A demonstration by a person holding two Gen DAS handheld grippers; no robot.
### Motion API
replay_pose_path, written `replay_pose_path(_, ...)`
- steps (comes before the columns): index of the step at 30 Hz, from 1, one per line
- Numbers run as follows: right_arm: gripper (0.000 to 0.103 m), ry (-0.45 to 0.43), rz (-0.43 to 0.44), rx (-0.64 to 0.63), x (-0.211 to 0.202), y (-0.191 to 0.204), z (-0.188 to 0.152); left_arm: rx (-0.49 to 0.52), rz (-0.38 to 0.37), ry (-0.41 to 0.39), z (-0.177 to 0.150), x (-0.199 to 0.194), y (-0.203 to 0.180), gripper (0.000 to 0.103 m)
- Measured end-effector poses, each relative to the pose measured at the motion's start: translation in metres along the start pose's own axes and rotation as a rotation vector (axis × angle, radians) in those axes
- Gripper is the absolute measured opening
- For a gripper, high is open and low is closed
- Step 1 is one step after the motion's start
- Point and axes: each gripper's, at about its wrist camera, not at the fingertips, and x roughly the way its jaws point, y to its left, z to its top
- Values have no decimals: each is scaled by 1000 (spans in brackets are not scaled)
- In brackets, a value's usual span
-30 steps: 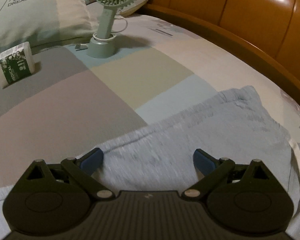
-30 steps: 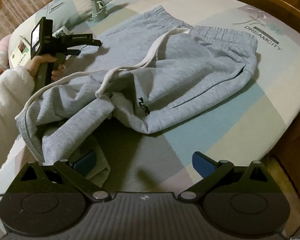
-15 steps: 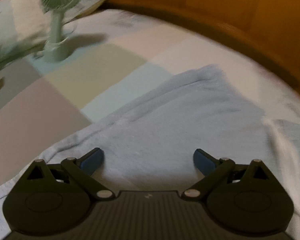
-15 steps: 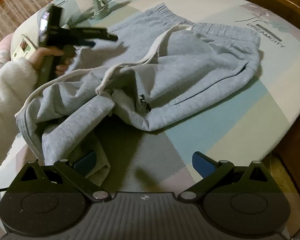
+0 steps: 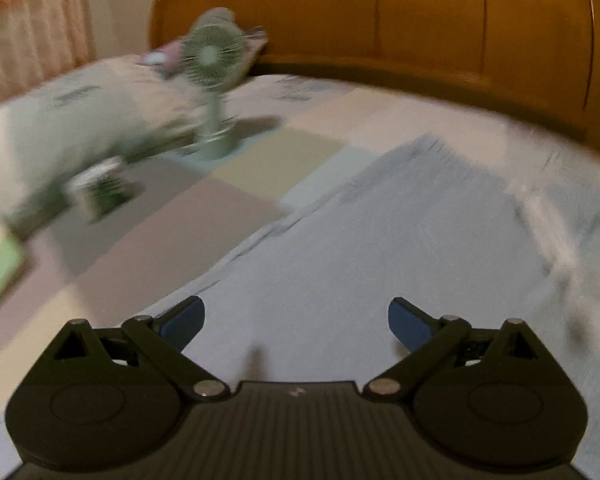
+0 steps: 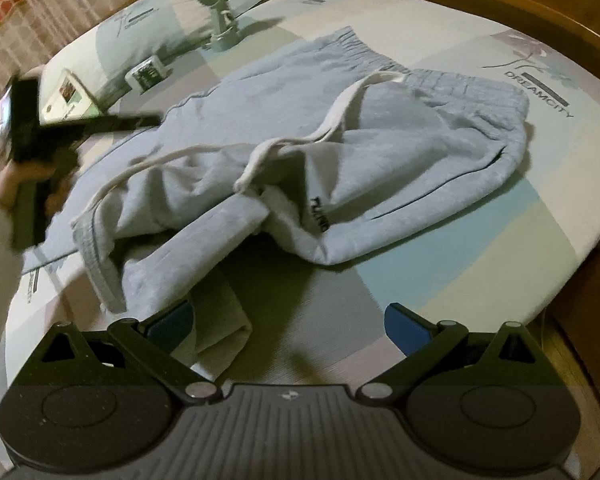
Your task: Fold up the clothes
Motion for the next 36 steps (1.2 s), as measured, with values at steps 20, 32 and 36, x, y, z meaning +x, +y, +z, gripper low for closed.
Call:
replay_pose_path(20,103,15,-35,-55,3,34,-1,-360,95,-13,-103,-59,136,98)
replay_pose_path(32,103,22,-59,-77,8,43,7,-645,169,-29,-159,-55,276,97)
replay_pose_path(36,103,28,-61,-74,11,44,7,-694,284,-2,-175,-65,300,97)
